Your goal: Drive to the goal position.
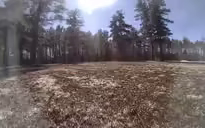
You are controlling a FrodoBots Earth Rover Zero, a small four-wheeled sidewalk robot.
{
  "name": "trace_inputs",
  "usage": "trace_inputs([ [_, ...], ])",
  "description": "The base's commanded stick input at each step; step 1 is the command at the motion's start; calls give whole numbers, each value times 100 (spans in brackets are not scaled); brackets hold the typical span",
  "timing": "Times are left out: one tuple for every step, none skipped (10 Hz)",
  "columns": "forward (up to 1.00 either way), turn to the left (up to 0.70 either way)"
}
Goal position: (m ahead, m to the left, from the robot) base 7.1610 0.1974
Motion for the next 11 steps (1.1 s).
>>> trace_inputs([
  [50,0],
  [50,0],
  [50,0],
  [50,0],
  [50,0],
  [50,0],
  [50,0],
  [50,0],
  [50,3],
  [50,5],
  [50,0],
])
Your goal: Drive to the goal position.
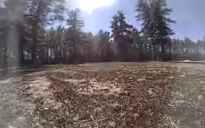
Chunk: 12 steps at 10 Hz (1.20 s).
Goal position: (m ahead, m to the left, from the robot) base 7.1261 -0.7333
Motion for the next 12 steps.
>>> trace_inputs([
  [50,0],
  [50,0],
  [50,-32],
  [50,-47],
  [50,-50],
  [50,-50],
  [50,-50],
  [50,-47],
  [50,-31],
  [50,-15],
  [50,0],
  [50,0],
])
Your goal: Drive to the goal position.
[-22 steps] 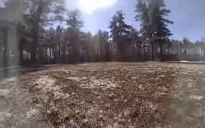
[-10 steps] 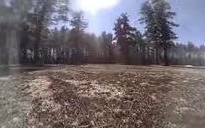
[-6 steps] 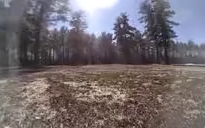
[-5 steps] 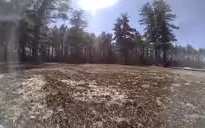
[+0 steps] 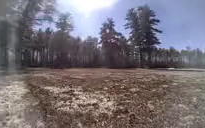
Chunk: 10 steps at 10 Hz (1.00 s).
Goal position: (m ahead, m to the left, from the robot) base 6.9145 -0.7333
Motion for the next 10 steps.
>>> trace_inputs([
  [50,0],
  [50,0],
  [50,0],
  [50,0],
  [50,0],
  [50,0],
  [50,0],
  [50,4],
  [50,-5],
  [50,-15],
])
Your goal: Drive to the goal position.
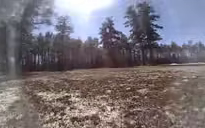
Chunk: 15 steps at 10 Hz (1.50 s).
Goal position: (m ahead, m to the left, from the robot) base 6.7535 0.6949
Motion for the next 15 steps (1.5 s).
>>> trace_inputs([
  [50,-39],
  [50,-50],
  [50,-50],
  [50,-50],
  [50,-50],
  [50,-50],
  [50,-50],
  [50,-50],
  [50,-50],
  [50,-50],
  [50,-50],
  [50,-29],
  [50,-8],
  [50,0],
  [50,0],
])
